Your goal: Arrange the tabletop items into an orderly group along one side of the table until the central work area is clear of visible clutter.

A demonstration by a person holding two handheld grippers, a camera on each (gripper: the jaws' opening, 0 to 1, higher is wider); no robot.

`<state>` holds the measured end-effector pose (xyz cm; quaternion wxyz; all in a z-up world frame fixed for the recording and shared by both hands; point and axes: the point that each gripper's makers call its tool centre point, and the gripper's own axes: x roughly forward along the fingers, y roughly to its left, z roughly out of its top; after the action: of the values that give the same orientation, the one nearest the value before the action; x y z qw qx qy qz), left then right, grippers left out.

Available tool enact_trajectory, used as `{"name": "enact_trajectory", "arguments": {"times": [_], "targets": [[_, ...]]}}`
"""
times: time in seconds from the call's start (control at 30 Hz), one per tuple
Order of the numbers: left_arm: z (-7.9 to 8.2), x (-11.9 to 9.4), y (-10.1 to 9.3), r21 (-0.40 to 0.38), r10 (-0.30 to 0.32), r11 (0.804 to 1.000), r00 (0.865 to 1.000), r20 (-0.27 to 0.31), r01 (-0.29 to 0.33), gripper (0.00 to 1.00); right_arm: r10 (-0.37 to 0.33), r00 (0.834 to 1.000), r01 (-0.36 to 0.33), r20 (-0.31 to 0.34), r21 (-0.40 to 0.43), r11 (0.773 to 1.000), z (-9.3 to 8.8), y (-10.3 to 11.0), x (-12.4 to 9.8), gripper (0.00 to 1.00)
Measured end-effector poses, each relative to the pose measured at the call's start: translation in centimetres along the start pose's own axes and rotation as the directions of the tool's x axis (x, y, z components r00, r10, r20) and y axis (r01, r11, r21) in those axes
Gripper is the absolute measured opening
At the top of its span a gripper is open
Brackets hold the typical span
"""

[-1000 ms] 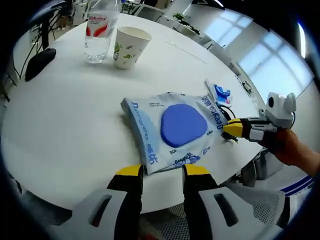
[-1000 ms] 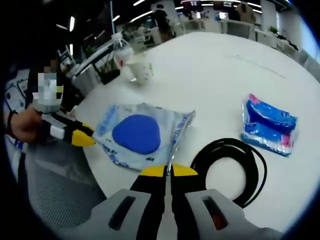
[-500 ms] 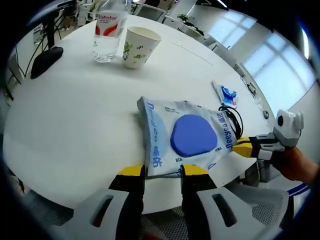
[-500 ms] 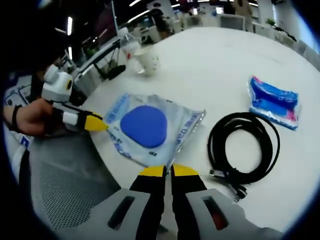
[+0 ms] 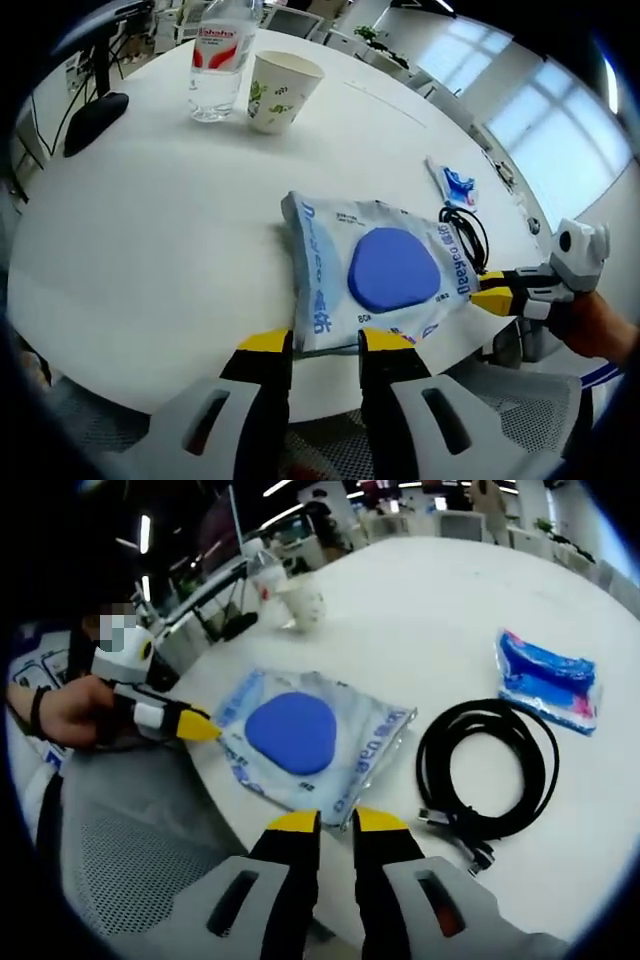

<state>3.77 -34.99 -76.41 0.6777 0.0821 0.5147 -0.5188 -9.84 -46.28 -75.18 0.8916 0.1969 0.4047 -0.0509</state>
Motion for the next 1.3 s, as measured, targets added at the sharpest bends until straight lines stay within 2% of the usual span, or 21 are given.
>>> {"name": "enact_trajectory", "arguments": {"times": [0.53,0.7,0.83,0.9,1.03,1.3], "targets": [[-0.3,0.0,0.3,0.006,0.026,1.0,1.0,-0.001,-0.026,0.19,0.001,1.0,-0.002,0.025,0.062,0.998,0.7,-0.9,0.2,0.08],[-0.3,0.1,0.3,0.013,0.029,0.999,1.0,-0.004,-0.029,0.17,0.005,1.0,-0.006,0.014,0.058,0.998,0.8,-0.9,0.7,0.07],[-0.3,0.1,0.4,0.033,0.043,0.999,0.999,-0.007,-0.043,0.07,-0.003,1.0,0.002,0.014,0.067,0.998,1.2,-1.1,0.7,0.01],[0.1,0.1,0.4,0.027,0.042,0.999,0.999,0.01,-0.042,0.03,-0.001,0.999,-0.001,0.032,0.074,0.997,1.7,-1.2,0.6,0.0],[0.9,0.0,0.3,0.014,0.04,0.999,0.999,0.028,-0.04,0.02,0.012,0.997,-0.019,0.073,0.085,0.996,2.8,-0.8,0.2,0.0],[2.6,0.0,-0.6,-0.012,0.023,1.0,0.997,0.07,-0.022,0.01,0.016,0.995,-0.023,0.096,0.074,0.997,3.8,-1.2,-0.4,0.0]]}}
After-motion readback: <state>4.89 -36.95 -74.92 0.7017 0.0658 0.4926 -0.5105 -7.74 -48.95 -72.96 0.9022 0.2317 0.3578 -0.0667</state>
